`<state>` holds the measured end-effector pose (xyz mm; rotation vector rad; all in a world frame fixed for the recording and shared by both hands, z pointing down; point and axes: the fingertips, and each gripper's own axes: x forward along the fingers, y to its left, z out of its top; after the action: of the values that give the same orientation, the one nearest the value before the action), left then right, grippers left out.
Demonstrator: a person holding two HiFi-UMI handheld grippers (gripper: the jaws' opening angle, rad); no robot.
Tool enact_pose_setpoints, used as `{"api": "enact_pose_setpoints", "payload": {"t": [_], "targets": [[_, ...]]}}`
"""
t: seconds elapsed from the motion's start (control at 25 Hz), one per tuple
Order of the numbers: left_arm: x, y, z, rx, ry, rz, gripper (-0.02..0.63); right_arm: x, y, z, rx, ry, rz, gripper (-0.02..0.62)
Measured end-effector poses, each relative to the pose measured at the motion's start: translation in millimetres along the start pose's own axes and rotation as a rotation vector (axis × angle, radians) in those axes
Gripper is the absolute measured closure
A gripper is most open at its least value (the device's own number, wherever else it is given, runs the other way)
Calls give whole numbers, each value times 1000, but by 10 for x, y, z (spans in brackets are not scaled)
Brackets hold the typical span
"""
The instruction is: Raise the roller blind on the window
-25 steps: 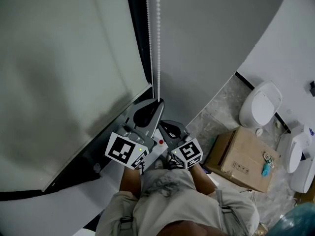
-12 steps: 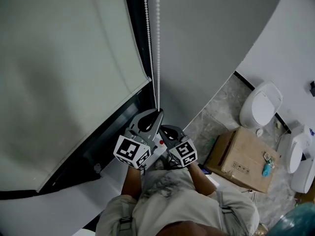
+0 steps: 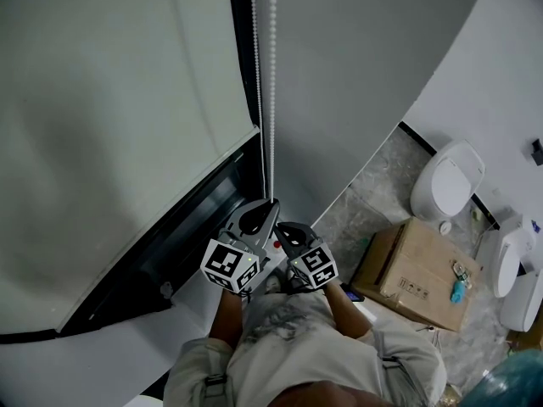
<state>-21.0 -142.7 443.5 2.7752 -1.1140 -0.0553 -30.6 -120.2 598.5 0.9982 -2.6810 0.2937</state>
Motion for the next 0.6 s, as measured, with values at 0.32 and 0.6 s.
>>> {"api": "enact_pose_setpoints", "payload": {"t": [0.32, 0.6], "targets": [[-9, 0, 20, 9, -1, 1, 588, -465, -92, 716, -29, -175, 15, 488], [10, 26, -3, 13, -5, 10, 588, -908, 0, 1975, -161, -408, 15, 488]]}}
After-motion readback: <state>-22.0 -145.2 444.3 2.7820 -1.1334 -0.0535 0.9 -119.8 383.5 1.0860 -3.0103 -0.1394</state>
